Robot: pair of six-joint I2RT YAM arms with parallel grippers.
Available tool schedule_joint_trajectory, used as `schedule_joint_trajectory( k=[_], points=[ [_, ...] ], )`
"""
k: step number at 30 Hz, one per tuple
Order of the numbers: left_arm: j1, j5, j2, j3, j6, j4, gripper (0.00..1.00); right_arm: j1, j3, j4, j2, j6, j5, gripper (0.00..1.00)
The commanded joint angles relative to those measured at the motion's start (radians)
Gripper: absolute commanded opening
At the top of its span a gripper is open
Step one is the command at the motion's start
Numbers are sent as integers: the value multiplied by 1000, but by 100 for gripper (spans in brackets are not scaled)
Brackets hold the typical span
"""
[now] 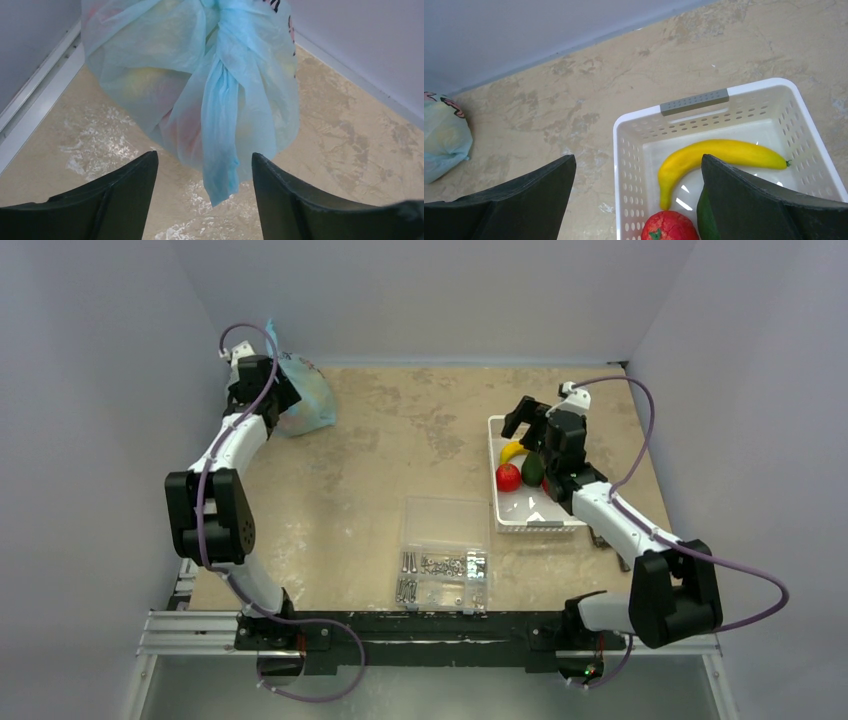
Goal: Take the fake fruits out of the plastic bag
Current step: Move the plastic bag to the center of the board.
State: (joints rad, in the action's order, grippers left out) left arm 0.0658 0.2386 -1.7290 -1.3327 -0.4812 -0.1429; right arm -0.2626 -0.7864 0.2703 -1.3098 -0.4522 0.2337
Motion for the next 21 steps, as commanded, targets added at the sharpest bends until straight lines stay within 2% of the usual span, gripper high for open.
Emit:
schedule_joint_trajectory(
  k=[1,7,9,10,16,21],
  points=[
    [11,-56,-46,-36,-38,-12,62,-3,-82,-40,-6,7,-19,99],
    [9,-168,-58,-18,22,-7,14,-3,-94,-49,-9,10,-29,99],
    [10,-243,-57,-18,27,-18,3,-3,-104,-66,-12,15,-36,99],
    [10,-288,-58,-23,28,-26,0,-3,-107,-71,-12,18,-39,99],
    [-30,-506,-88,-89,-8,-99,0,-3,-115,-84,-14,21,-42,99],
    [-161,-550,-115,-176,33,-176,0,-3,-112,-81,-12,24,-44,99]
  ],
)
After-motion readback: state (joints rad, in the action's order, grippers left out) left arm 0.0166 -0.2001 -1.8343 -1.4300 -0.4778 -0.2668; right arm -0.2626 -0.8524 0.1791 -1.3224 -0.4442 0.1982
